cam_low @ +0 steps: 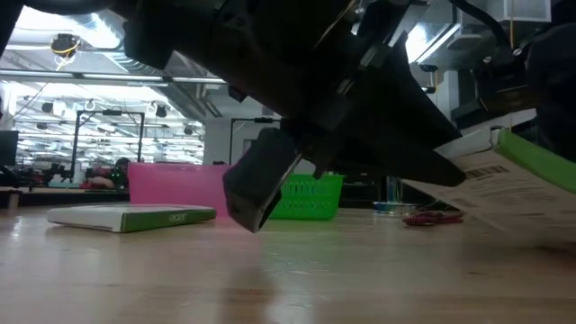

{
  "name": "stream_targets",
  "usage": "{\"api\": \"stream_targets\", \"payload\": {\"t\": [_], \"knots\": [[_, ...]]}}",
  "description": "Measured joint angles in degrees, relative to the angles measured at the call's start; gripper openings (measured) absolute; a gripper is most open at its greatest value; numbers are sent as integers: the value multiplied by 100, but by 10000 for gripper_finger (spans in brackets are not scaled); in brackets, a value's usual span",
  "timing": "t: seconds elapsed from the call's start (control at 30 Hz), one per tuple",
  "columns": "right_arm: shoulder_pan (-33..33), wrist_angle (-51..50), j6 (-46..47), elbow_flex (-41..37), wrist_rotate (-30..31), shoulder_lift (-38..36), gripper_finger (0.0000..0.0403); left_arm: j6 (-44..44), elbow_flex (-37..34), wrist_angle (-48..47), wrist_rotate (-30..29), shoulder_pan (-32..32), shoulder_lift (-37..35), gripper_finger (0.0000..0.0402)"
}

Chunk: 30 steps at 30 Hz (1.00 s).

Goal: Pick and place items into bin
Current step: Put the right white card reader box into the green bin

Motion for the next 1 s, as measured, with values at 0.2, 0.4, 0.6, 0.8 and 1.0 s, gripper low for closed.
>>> {"api": "stream_targets", "payload": {"t": [0.2, 0.4, 0.6, 0.8, 1.0], "knots": [[55, 8, 0, 16, 101, -4, 0, -109, 0, -15, -310, -116, 0, 63], [135, -828, -313, 478, 732, 20, 0, -244, -2, -38, -780, -216, 0, 61], [138, -2144, -306, 1229, 1255, -11, 0, -280, -2, -113, -1280, -313, -25, 60], [144, -2938, -318, 1712, 1637, -13, 0, -413, -2, -589, -2220, -373, -275, 60], [330, -2927, -320, 1751, 2688, -74, 0, -1126, -2, -1480, -2793, -372, -850, 60]]}}
